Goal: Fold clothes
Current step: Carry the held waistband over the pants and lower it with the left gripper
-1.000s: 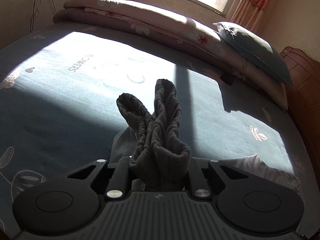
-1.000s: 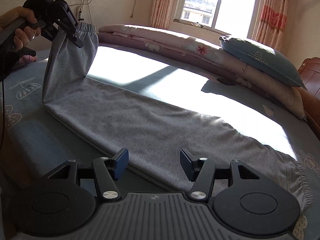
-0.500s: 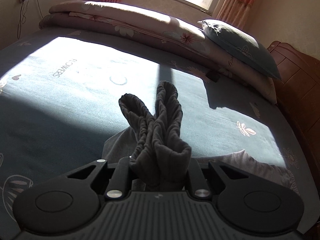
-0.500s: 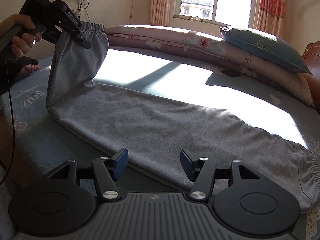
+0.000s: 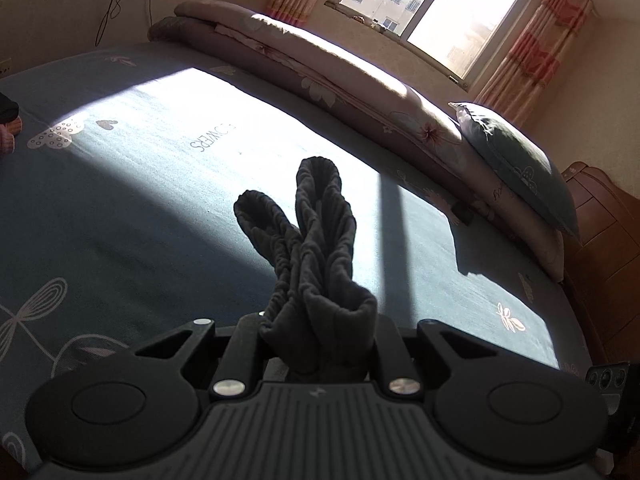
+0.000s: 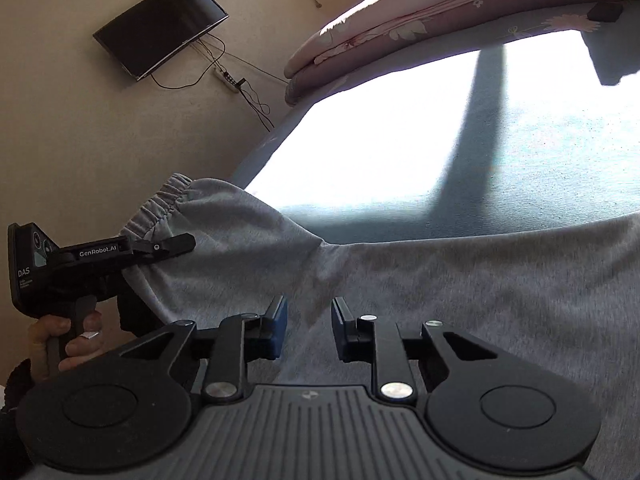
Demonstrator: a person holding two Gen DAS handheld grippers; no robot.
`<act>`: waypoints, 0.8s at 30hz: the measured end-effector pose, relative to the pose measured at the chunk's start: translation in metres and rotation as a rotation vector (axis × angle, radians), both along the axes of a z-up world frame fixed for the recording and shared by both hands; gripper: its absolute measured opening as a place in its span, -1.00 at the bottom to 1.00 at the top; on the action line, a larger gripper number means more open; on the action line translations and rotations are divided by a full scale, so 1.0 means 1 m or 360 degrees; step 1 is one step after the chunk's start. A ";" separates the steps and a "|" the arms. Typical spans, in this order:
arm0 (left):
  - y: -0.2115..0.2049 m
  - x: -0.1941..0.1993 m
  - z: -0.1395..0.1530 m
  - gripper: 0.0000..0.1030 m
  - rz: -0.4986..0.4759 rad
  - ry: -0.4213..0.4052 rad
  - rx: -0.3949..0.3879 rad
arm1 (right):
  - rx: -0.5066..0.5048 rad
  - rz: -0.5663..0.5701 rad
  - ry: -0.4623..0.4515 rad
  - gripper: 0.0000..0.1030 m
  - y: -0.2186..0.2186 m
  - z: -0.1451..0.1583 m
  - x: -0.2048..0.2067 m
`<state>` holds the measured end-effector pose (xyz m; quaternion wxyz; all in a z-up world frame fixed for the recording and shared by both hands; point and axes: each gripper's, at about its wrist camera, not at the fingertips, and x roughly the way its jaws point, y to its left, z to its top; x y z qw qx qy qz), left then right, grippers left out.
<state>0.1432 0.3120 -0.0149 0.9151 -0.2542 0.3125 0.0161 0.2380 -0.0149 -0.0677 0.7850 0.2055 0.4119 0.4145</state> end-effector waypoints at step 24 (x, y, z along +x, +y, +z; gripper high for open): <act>-0.025 0.012 0.002 -0.75 -0.0215 -0.0068 0.0017 | -0.0071 -0.0010 0.0162 -0.35 0.078 -0.039 0.049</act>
